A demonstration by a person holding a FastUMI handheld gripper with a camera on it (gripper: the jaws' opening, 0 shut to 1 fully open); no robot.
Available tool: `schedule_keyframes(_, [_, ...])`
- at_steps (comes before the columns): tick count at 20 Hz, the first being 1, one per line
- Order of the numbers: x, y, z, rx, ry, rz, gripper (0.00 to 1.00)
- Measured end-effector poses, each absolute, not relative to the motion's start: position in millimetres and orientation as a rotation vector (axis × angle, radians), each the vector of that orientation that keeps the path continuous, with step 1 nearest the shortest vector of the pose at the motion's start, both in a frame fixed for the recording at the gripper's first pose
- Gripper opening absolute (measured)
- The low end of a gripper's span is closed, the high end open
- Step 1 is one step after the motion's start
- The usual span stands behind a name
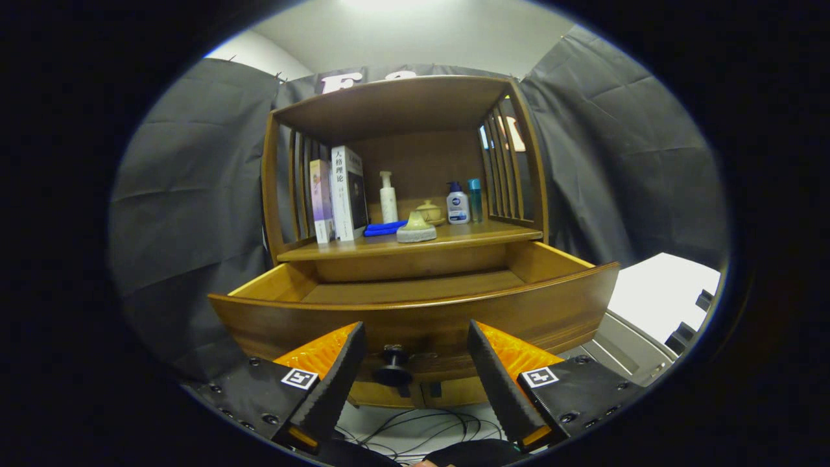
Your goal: Pull open the drawer, take out the items inside it, and place them on the countertop above the cabinet.
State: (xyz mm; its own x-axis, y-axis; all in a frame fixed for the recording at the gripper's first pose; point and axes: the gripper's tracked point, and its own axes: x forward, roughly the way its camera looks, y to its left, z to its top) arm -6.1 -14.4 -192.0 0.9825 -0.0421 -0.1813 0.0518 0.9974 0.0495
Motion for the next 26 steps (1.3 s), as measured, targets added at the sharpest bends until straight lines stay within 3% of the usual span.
schedule_keyframes(26, [32,-8,-225,-0.011,0.235,-0.077,0.98])
